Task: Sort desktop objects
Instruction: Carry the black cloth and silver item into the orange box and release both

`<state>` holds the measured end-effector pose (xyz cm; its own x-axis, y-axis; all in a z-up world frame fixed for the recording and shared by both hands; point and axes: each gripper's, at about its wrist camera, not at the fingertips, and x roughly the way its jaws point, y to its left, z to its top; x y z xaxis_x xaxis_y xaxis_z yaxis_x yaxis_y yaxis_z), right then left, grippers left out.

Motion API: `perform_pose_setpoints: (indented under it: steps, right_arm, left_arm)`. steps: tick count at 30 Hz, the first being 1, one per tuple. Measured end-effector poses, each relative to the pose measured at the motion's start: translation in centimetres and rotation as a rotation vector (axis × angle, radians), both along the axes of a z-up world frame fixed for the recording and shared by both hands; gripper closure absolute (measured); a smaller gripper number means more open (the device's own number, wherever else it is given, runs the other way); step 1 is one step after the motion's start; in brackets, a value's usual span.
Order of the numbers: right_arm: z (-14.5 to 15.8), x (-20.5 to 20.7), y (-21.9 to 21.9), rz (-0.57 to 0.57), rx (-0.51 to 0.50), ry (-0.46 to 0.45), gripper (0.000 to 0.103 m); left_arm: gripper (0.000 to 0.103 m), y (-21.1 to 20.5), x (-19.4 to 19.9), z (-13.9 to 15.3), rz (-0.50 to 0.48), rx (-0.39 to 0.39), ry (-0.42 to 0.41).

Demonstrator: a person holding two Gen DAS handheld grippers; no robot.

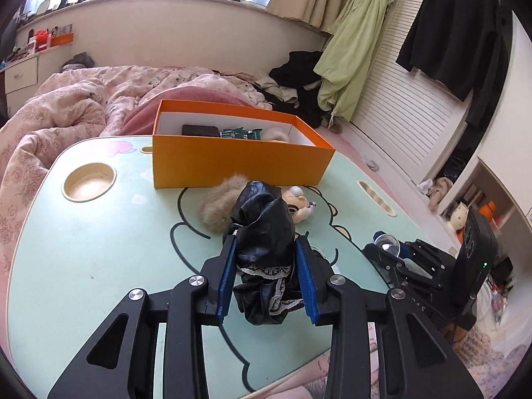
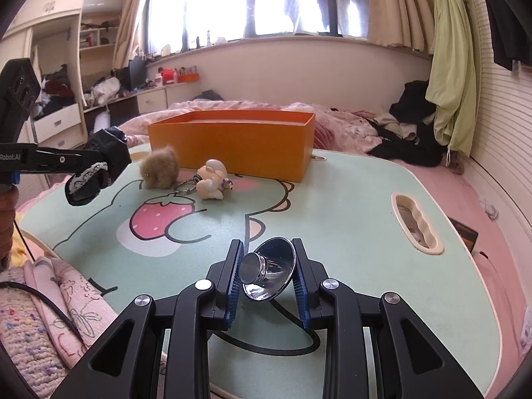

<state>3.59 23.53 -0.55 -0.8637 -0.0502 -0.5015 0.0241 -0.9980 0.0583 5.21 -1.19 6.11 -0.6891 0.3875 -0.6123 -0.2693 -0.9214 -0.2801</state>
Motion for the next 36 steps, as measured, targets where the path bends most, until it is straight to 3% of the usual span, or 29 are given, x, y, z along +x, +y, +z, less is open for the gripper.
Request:
perform_pose_setpoints:
  steps: [6,11,15,18,19,20,22,23,26,32,36]
  right_arm:
    - [4.7,-1.3,0.7,0.037,-0.104,0.038,0.076]
    - [8.7,-6.4,2.4,0.02,-0.204,-0.004,0.076]
    - [10.2,-12.4,2.5,0.012,-0.21,-0.052,0.076]
    - [10.1,-16.9,2.0,0.01,-0.206,-0.094,0.076]
    - [9.7,-18.5,1.9,0.025,-0.228,-0.116,0.069]
    - [9.1,-19.8,1.9,0.046,-0.269,-0.142,0.051]
    - [8.1,-21.1,2.2,0.042,-0.349,-0.181,0.04]
    - [7.8,-21.1,2.2,0.023,-0.368,-0.182,0.04]
    - [8.1,-19.5,2.1,0.011,-0.364,-0.13,0.04]
    - [9.5,-14.3,1.1,0.016,-0.299,-0.064,0.036]
    - [8.5,-10.2,-0.9,0.017,-0.217,-0.084,0.031]
  left_arm:
    - [0.067,-0.5,-1.1,2.9,0.042,-0.04,0.072]
    - [0.067,-0.2,-5.0,5.5,0.052,-0.078,0.105]
    - [0.067,0.3,-10.4,6.4,0.052,-0.087,0.075]
    - [0.063,1.1,-15.4,5.4,0.091,-0.129,-0.008]
    - [0.059,1.3,-16.8,4.7,0.117,-0.138,-0.036]
    - [0.058,1.3,-17.9,4.0,0.137,-0.142,-0.058]
    - [0.058,1.0,-18.7,2.9,0.175,-0.147,-0.096]
    - [0.058,0.7,-18.6,2.6,0.189,-0.137,-0.105]
    - [0.036,-0.6,-16.7,2.3,0.2,-0.083,-0.078]
    - [0.034,-1.9,-11.7,3.8,0.214,-0.069,-0.004]
    - [0.029,-0.4,-6.9,4.1,0.14,-0.136,0.038]
